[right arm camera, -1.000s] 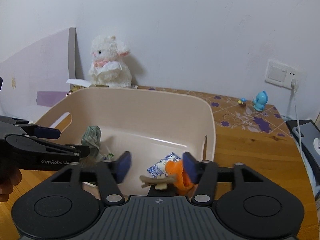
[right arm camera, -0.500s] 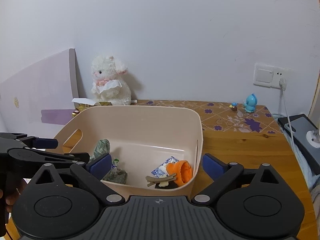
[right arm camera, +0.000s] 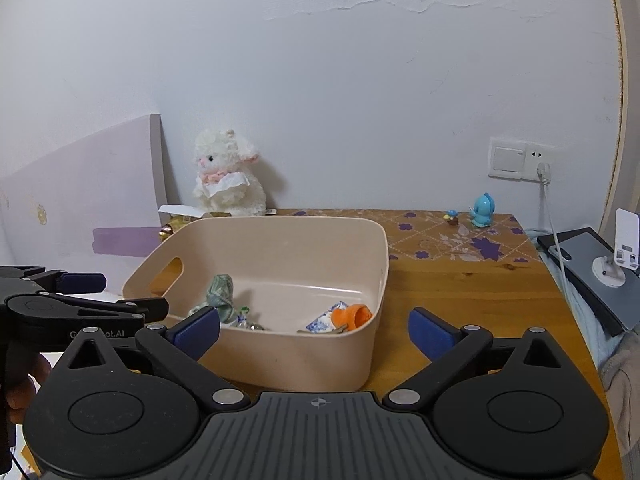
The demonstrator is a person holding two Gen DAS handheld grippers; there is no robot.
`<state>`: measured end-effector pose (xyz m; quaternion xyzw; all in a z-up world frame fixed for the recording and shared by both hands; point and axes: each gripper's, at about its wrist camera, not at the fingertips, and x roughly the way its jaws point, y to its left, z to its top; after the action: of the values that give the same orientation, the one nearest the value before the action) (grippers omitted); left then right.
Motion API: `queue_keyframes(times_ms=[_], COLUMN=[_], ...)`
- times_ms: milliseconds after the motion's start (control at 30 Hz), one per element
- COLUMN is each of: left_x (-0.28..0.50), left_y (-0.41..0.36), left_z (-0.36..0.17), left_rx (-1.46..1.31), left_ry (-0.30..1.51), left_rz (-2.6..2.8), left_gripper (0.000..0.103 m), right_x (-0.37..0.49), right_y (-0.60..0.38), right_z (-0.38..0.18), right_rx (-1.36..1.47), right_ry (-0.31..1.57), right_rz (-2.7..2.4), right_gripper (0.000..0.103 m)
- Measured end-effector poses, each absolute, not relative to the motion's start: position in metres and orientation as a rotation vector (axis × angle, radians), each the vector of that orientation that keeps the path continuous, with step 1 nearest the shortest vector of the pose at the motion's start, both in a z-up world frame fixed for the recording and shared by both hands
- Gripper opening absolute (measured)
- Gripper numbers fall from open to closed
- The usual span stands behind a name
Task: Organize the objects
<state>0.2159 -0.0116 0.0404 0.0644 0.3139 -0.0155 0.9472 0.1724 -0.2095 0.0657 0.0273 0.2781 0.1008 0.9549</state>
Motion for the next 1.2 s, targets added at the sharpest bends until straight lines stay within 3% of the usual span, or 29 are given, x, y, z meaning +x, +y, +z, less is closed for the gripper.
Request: queue_keyframes(times_ms=[667, 1200], left_x=[0.128, 0.061], left_y=[-0.021, -0.012], left_z=[0.059, 0.063], left_rx=[0.128, 0.095], left_ry=[0.588, 0.572], left_rz=[-0.033, 0.005], left_gripper=[0.082, 0.093], right_x=[0.097, 0.037], right_y=[-0.221, -0.214], right_z=[0.081, 0.087], right_rx=[0.052, 0.003], right_ry=[0.540, 0.530], right_rz=[0.204, 0.204], right_gripper=[0.103, 0.103])
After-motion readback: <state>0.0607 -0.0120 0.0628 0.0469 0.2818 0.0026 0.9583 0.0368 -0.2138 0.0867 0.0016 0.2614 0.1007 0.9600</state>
